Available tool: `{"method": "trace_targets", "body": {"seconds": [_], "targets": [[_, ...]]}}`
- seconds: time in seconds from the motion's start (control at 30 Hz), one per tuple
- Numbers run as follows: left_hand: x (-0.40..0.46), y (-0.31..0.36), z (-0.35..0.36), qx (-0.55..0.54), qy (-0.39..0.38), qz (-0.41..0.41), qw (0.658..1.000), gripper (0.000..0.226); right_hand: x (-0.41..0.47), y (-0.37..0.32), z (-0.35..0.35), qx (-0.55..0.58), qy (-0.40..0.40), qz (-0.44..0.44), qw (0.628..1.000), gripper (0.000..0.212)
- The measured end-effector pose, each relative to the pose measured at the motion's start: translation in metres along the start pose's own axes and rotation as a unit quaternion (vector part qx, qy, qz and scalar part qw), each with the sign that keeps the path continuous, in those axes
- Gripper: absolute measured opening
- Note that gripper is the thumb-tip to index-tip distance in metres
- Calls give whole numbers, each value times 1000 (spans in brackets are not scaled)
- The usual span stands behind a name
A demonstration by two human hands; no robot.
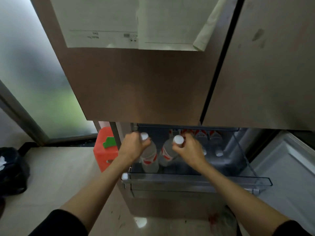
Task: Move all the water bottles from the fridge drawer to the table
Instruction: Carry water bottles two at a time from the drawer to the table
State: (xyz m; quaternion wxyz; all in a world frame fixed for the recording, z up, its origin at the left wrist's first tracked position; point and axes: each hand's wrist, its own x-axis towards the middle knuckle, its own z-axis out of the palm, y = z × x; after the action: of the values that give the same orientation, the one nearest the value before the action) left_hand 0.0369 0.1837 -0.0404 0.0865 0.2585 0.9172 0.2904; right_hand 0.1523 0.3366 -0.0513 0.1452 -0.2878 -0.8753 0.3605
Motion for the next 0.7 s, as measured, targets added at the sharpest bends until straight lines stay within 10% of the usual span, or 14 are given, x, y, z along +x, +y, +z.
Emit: {"method": "trace_targets", "body": {"seconds": [0.33, 0.7], "targets": [[-2, -29, 7, -101, -2, 5, 995, 32, -4, -4, 17, 8, 29, -21, 999, 46], [-25, -32, 22, -164, -41, 8, 986, 40, 7, 17, 14, 40, -169, -25, 984, 73]]}}
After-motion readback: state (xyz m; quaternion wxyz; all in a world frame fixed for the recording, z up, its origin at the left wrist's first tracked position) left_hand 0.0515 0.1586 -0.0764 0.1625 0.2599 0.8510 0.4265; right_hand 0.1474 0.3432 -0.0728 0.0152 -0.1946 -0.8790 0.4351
